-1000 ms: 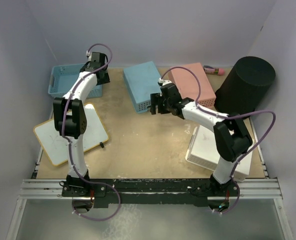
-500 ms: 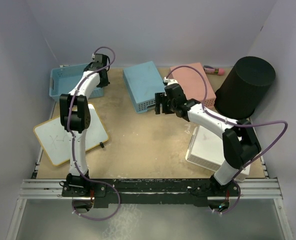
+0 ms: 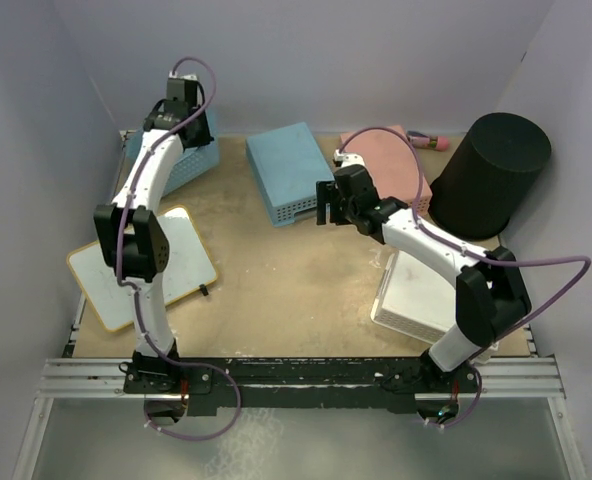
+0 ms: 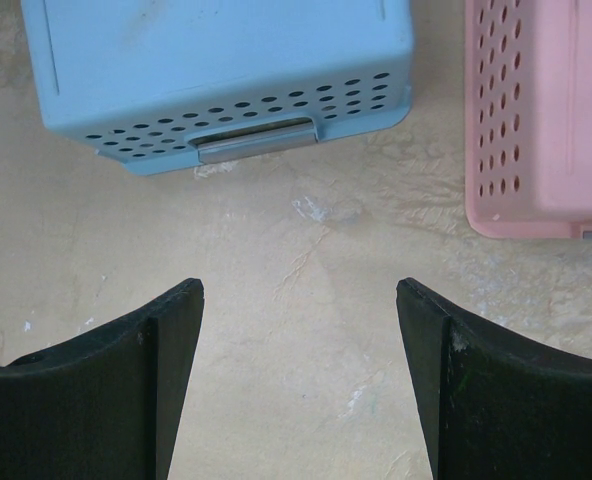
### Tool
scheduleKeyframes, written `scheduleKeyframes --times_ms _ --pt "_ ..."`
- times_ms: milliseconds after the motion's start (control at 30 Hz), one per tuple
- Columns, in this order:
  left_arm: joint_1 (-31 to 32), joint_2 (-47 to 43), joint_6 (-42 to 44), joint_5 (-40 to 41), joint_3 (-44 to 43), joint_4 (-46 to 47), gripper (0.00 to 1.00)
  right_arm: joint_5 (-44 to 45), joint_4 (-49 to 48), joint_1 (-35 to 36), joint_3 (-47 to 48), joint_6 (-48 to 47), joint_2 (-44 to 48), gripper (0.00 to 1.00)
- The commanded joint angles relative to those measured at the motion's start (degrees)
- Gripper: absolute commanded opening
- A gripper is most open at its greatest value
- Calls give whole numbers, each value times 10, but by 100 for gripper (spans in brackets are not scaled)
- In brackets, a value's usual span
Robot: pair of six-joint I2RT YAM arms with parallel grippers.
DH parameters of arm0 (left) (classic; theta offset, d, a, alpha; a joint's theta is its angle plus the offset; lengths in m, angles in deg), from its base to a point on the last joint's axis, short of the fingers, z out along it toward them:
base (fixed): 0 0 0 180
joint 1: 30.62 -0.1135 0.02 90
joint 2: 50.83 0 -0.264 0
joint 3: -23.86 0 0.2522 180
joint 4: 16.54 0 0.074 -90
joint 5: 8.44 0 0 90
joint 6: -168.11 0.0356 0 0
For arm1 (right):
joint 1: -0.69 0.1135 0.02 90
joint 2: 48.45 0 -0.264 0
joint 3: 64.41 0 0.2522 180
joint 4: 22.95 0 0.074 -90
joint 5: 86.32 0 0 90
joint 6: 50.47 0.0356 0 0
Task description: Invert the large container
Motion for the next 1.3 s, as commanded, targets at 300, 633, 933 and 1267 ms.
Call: scheduleKeyframes --times_ms 300,633,933,1267 --pt "-2 -228 -64 -192 10 -6 0 88 2 -26 26 -12 57 81" --pt "13 -361 -224 -431 172 163 0 147 18 -79 41 -22 98 81" --pt "61 -459 -489 -600 403 498 0 190 30 -127 68 -40 126 81" --pt "111 -468 -690 -640 572 733 0 191 29 -139 71 -46 150 81"
